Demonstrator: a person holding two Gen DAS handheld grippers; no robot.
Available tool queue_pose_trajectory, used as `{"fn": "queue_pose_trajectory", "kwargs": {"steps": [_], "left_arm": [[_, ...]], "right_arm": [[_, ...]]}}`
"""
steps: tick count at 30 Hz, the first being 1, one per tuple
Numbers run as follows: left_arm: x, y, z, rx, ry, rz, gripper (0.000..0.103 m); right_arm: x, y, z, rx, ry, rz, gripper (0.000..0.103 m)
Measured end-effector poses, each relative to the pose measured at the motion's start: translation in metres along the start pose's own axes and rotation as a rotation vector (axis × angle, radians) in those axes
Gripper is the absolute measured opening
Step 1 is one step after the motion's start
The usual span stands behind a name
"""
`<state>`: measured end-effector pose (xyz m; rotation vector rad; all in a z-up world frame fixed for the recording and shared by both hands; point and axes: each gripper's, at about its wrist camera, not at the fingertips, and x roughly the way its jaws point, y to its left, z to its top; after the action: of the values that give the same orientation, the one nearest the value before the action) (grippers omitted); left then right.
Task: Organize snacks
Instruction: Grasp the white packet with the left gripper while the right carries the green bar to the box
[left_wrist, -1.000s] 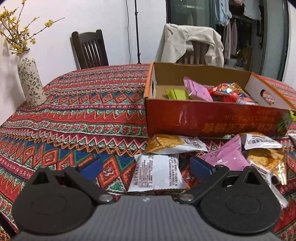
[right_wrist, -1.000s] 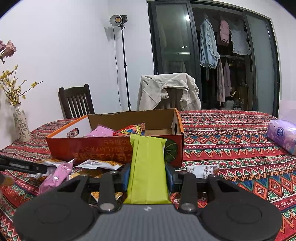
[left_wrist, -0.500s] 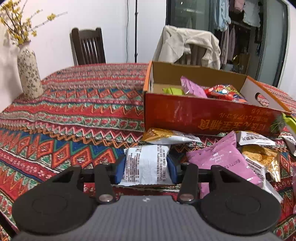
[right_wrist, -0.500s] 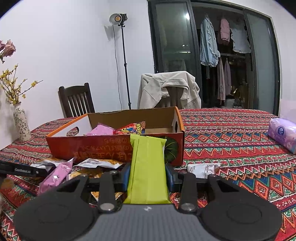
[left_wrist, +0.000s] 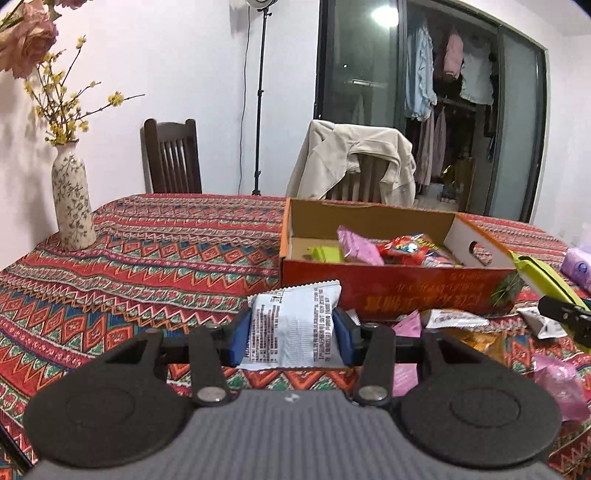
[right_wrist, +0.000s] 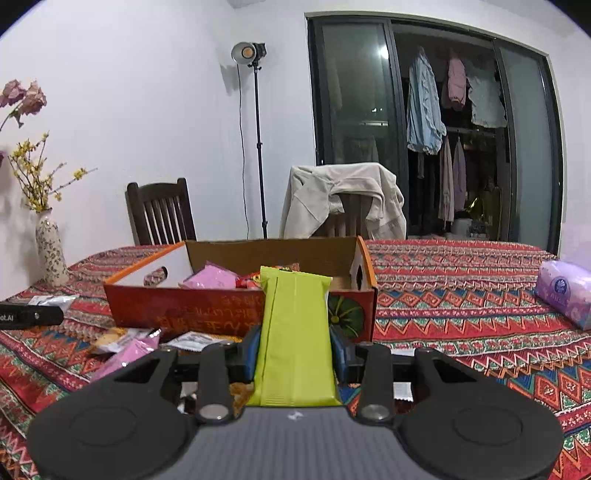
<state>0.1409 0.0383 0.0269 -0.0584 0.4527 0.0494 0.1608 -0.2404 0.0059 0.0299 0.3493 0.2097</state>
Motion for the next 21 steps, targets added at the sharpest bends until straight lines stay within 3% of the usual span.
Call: {"fn": "queue_pose_trajectory", "kwargs": {"steps": [10, 21], "left_arm": [[0.003, -0.016, 0.027, 0.002, -0.063, -0.03, 0.047], [0.045, -0.035, 0.081, 0.008, -0.087, -0.021, 0.047]], "right_arm": [[0.0, 0.006, 0.031, -0.031, -0.046, -0.006, 0.037], [0.035, 0.013, 0.09, -0.063, -0.071, -0.012, 0.037]]}}
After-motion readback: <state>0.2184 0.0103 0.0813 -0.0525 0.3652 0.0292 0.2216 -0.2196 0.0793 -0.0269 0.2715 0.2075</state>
